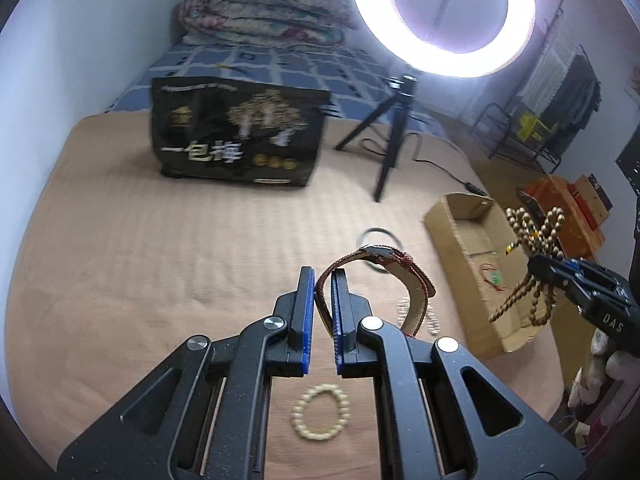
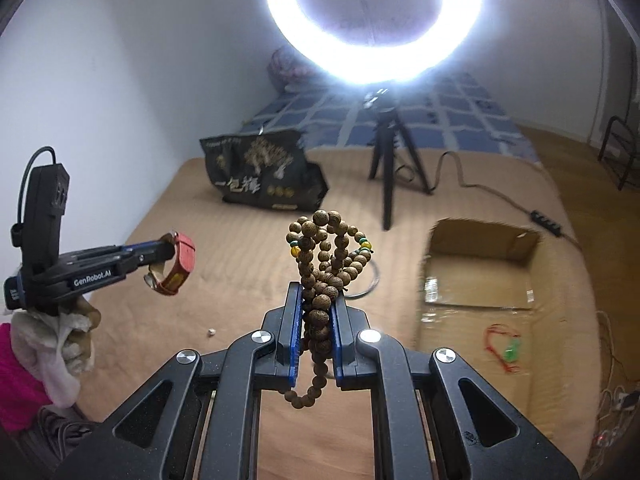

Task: Organize jewelry
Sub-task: 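Lift the watch in the left tool and mala in the right tool toward the box, then open left tool to drop the watch while right tool releases the mala into the box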

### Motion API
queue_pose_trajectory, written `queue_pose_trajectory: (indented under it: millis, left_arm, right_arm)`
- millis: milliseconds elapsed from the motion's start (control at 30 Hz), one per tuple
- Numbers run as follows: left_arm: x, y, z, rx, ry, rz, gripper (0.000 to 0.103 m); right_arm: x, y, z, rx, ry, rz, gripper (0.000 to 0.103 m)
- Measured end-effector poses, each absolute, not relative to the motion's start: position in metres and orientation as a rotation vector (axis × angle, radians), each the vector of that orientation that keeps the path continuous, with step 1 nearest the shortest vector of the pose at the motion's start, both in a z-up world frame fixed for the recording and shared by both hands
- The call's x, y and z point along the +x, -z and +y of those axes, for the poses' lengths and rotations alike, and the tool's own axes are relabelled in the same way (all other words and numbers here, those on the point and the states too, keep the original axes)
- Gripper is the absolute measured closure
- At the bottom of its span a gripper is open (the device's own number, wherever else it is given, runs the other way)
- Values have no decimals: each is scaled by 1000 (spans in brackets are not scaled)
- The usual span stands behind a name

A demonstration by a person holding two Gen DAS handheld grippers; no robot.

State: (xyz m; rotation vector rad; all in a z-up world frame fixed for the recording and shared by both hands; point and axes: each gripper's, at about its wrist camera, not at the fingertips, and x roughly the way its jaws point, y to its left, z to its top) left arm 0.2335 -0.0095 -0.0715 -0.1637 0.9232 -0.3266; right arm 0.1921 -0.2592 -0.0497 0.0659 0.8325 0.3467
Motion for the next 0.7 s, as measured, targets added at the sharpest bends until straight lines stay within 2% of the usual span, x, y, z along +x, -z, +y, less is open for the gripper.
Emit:
queue_pose_trajectory:
  millis: [433,700]
  left_arm:
    - [228,74,-96,-146,430,926,97]
    - [229,82,-159,-103,492,927,97]
  right_arm:
    - [188,38,-343,88,-230,793,92]
    - [201,50,-381,114,-183,810,92]
